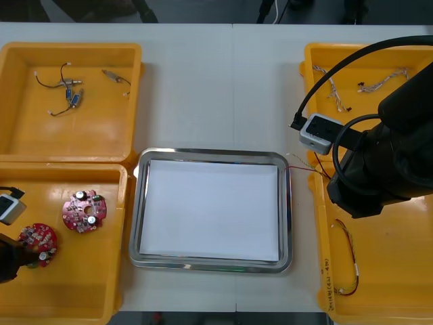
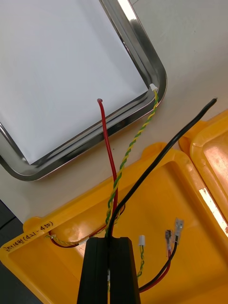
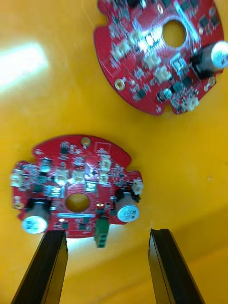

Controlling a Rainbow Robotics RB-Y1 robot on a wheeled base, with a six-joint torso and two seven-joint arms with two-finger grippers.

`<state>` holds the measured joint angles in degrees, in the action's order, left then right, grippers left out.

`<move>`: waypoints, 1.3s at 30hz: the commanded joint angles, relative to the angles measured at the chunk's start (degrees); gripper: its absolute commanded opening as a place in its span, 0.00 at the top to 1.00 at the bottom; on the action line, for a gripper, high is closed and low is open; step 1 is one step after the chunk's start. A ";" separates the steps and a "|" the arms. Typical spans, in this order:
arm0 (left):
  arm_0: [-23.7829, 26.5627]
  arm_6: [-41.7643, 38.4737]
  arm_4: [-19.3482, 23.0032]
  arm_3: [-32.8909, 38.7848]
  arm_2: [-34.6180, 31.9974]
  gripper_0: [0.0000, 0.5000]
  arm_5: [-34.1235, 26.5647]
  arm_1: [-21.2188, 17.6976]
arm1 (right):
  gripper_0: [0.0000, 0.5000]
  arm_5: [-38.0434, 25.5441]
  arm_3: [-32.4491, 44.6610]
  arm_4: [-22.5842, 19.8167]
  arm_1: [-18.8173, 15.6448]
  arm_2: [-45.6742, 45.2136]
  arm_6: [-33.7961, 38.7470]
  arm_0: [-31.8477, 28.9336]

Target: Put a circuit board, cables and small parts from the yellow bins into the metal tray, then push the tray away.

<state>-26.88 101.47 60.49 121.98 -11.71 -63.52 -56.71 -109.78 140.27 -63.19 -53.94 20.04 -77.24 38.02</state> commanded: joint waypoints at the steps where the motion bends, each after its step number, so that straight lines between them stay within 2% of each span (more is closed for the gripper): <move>1: 1.92 0.92 1.21 2.03 -4.19 0.00 -1.96 0.72 | 1.00 -0.22 0.71 -0.62 -0.37 0.61 0.34 1.80; 6: 1.83 1.01 0.86 2.03 -6.04 0.00 -2.32 1.87 | 1.00 -0.22 0.71 -0.62 -0.37 0.61 0.43 1.80; 14: 1.83 1.01 0.94 4.14 -11.05 0.00 -9.08 4.24 | 1.00 -0.22 0.79 -0.62 -0.37 0.61 0.60 1.80; 21: 1.48 1.19 0.15 5.19 -10.70 0.00 -10.84 5.38 | 1.00 -0.22 0.79 -0.53 -0.37 0.61 0.69 1.88; 39: -5.90 4.35 -3.71 5.19 -5.78 0.00 0.41 6.00 | 1.00 -0.22 0.97 -0.53 -0.37 0.70 1.13 1.80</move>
<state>-29.45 101.47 57.71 125.65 -18.14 -64.74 -51.27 -109.79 140.28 -63.33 -53.94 20.04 -77.23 38.02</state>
